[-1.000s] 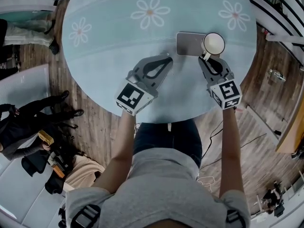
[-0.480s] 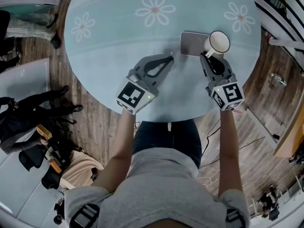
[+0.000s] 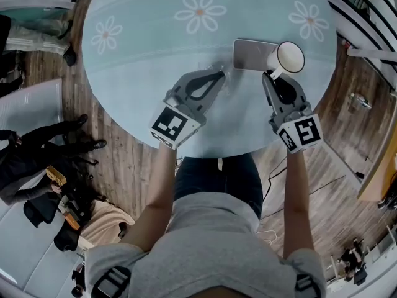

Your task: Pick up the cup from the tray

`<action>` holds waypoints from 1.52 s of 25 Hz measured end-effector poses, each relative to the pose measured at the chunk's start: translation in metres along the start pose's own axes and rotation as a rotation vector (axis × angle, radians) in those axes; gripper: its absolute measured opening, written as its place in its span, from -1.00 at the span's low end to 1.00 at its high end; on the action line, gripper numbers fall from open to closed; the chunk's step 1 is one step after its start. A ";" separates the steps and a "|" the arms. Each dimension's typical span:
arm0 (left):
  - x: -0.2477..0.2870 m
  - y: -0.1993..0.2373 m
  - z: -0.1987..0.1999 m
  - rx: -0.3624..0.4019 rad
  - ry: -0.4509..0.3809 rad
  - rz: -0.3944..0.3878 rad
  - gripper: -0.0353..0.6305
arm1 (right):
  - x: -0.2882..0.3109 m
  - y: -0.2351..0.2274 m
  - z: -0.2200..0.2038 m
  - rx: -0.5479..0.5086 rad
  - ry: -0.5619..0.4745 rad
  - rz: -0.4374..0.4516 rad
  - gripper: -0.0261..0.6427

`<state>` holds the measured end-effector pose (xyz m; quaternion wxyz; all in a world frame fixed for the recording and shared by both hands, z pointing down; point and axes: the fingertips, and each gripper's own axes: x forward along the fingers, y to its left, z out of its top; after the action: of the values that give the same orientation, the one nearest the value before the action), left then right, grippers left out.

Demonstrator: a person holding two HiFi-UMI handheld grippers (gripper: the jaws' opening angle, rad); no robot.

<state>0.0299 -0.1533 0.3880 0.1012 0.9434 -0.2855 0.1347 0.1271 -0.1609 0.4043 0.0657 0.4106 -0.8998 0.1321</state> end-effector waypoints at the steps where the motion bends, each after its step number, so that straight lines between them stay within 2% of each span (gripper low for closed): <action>1: -0.001 -0.001 0.001 0.000 -0.009 0.004 -0.87 | -0.003 0.004 0.000 -0.003 0.001 -0.001 -0.81; 5: -0.006 -0.004 0.002 0.001 -0.030 0.006 -0.86 | -0.009 0.019 -0.010 0.021 0.011 -0.016 -0.81; 13: -0.027 -0.013 -0.008 0.009 -0.021 0.002 -0.87 | -0.015 0.057 -0.046 0.049 0.060 -0.002 -0.81; 23: -0.045 -0.018 -0.019 0.000 -0.011 0.014 -0.87 | -0.008 0.064 -0.070 0.082 0.084 -0.018 -0.81; 38: -0.046 -0.026 -0.019 0.010 -0.010 0.003 -0.87 | -0.013 0.073 -0.094 -0.003 0.142 -0.025 -0.80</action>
<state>0.0039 -0.1032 0.3886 0.0950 0.9441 -0.2868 0.1317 0.0817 -0.0785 0.4776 0.1316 0.4113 -0.8879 0.1588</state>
